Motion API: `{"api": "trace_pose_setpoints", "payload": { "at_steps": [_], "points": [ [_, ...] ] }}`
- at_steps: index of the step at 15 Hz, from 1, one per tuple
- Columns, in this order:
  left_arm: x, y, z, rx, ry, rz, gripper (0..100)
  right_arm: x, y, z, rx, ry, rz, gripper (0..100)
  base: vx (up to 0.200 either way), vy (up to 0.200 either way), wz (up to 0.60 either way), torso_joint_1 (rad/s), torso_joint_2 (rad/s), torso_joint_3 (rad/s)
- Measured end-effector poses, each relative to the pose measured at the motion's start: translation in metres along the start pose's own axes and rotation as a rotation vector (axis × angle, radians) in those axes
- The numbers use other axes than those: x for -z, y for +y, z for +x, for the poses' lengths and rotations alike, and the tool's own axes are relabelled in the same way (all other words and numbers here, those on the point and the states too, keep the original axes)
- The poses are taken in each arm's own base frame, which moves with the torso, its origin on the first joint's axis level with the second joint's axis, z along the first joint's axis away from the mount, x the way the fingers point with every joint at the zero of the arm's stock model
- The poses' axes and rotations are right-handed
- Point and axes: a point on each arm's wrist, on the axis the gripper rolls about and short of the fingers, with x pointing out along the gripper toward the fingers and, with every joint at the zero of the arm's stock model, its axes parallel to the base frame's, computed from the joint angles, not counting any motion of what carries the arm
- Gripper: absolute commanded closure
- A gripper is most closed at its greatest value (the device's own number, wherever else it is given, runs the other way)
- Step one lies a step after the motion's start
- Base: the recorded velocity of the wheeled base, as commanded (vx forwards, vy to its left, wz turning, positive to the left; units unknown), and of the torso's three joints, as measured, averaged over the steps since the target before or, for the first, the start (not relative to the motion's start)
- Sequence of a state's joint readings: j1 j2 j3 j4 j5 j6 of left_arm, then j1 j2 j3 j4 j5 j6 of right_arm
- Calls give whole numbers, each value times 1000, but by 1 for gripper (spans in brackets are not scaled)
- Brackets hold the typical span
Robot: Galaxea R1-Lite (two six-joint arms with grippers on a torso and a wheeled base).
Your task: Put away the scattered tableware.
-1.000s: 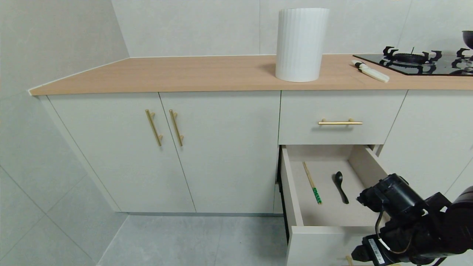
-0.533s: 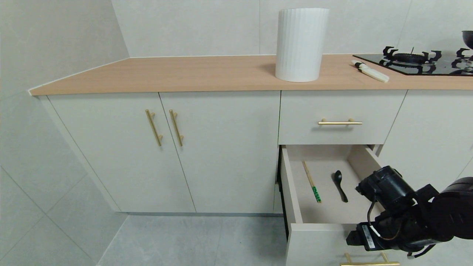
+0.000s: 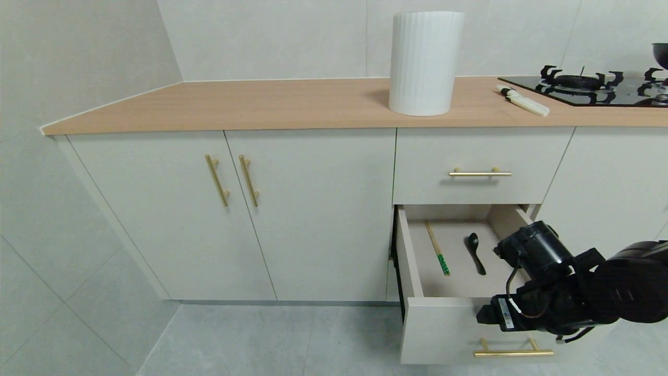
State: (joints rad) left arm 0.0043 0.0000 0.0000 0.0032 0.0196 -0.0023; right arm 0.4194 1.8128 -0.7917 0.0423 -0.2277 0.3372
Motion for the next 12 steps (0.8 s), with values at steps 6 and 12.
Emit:
{"api": "trace_pose_setpoints", "payload": {
  "at_steps": [6, 12],
  "points": [
    [0, 0, 0, 0, 0, 0, 0, -44, 2, 18, 4, -76, -17, 0, 0, 0, 0, 0, 0, 0],
    [0, 0, 0, 0, 0, 0, 0, -75, -1, 41, 21, -113, -17, 0, 0, 0, 0, 0, 0, 0]
  ]
}}
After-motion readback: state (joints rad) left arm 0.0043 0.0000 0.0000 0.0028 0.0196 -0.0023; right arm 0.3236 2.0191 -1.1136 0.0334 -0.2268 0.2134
